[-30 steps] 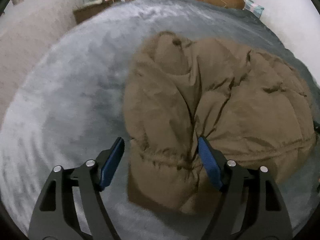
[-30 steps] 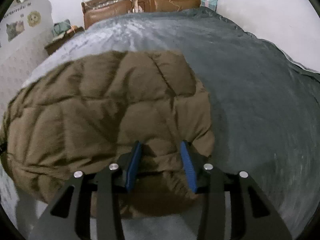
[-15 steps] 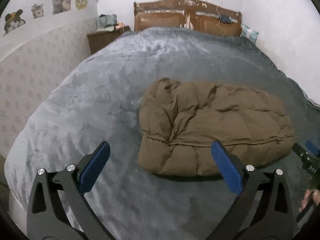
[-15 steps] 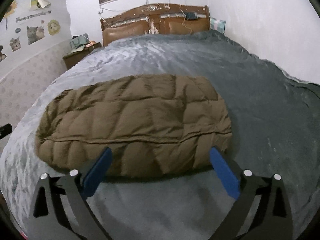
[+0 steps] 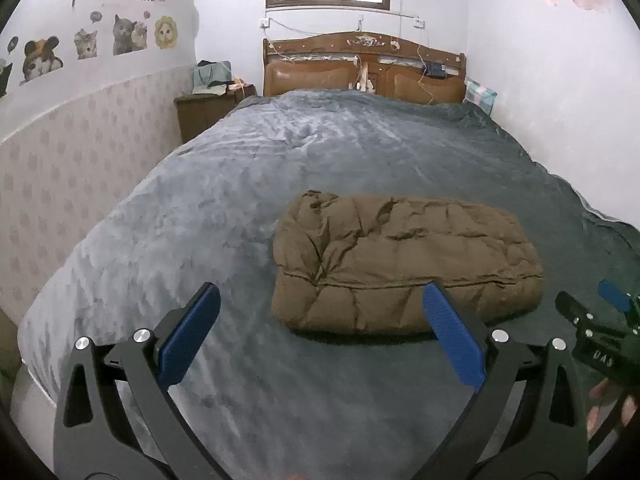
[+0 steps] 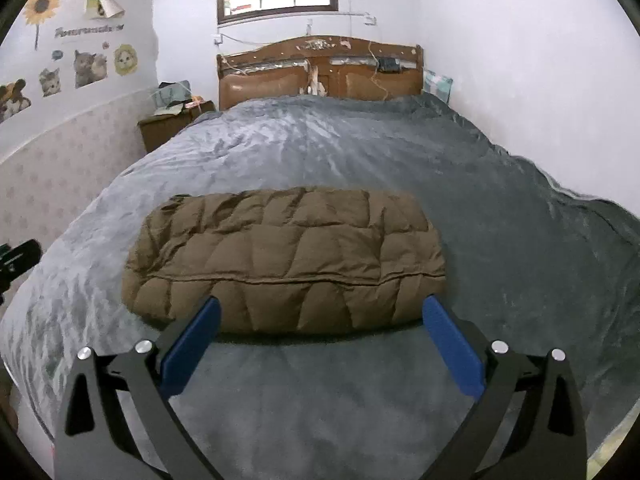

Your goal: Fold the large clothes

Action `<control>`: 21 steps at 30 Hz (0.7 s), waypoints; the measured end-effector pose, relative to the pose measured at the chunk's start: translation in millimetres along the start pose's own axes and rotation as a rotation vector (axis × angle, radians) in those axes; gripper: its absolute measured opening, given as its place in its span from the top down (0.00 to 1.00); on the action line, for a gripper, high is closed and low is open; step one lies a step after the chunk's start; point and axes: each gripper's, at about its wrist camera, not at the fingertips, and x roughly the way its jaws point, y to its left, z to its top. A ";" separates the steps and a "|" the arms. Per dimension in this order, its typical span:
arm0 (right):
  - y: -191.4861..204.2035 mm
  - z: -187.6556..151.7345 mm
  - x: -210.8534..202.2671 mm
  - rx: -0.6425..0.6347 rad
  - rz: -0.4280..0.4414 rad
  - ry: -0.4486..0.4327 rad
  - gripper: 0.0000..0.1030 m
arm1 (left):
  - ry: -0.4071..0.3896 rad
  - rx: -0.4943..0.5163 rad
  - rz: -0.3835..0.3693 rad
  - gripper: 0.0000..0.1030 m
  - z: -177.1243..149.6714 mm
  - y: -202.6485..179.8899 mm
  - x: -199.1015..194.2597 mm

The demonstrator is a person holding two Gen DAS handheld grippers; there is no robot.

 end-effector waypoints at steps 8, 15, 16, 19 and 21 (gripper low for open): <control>12.4 -4.7 -45.4 -0.005 -0.039 -0.027 0.02 | 0.010 0.019 0.005 0.03 -11.6 1.5 -31.4; 10.0 -11.2 -61.6 0.014 -0.044 -0.032 0.02 | 0.035 0.001 -0.011 0.03 -19.5 8.6 -39.4; 9.1 -11.4 -64.0 0.018 -0.044 -0.034 0.02 | 0.034 0.009 0.002 0.03 -20.6 8.7 -38.7; 8.4 -10.6 -70.6 0.009 -0.062 -0.047 0.02 | 0.045 0.013 0.010 0.03 -22.3 9.3 -36.7; 8.7 -9.3 -75.4 0.005 -0.070 -0.056 0.02 | 0.053 0.008 -0.001 0.03 -23.7 9.8 -36.4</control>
